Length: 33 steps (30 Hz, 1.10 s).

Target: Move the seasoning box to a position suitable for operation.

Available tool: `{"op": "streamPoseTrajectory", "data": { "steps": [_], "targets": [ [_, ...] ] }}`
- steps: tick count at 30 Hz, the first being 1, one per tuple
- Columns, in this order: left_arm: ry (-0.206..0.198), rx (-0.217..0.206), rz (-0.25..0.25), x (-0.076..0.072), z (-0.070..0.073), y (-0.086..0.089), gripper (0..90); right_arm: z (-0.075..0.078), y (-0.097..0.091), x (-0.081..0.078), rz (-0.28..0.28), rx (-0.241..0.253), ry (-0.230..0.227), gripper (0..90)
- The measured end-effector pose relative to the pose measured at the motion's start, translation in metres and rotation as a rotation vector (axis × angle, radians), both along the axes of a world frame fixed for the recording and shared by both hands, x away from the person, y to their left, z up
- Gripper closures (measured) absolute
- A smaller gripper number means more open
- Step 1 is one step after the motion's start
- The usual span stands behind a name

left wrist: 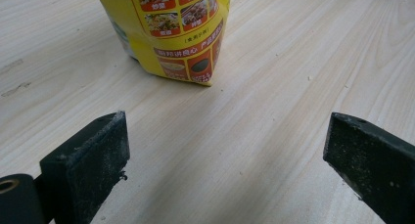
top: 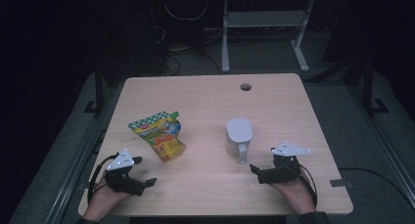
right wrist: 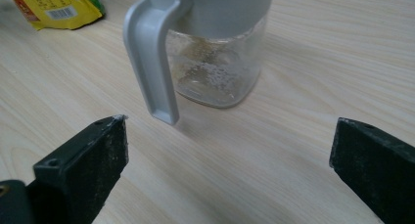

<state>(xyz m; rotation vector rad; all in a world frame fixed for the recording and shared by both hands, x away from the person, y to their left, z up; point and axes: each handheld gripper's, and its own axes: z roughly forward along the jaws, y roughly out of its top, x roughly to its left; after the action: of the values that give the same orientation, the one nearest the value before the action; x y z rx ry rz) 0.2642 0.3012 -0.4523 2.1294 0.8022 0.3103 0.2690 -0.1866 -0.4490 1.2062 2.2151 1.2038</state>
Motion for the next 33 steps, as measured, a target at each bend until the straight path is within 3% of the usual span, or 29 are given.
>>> {"op": "streamPoseTrajectory", "data": {
  "steps": [11,15,33],
  "targets": [
    [-0.004,-0.003,0.01,0.001,-0.001,0.0,2.7,0.009,0.011,0.001,0.006,0.042,-0.042,12.1],
    [-0.001,-0.005,0.008,0.001,-0.001,0.0,2.7,0.013,0.016,0.002,-0.003,0.065,-0.034,13.9],
    [-0.001,-0.007,0.002,0.001,-0.001,-0.001,2.8,0.014,0.043,0.008,-0.033,0.04,-0.03,39.3]
  ]
}}
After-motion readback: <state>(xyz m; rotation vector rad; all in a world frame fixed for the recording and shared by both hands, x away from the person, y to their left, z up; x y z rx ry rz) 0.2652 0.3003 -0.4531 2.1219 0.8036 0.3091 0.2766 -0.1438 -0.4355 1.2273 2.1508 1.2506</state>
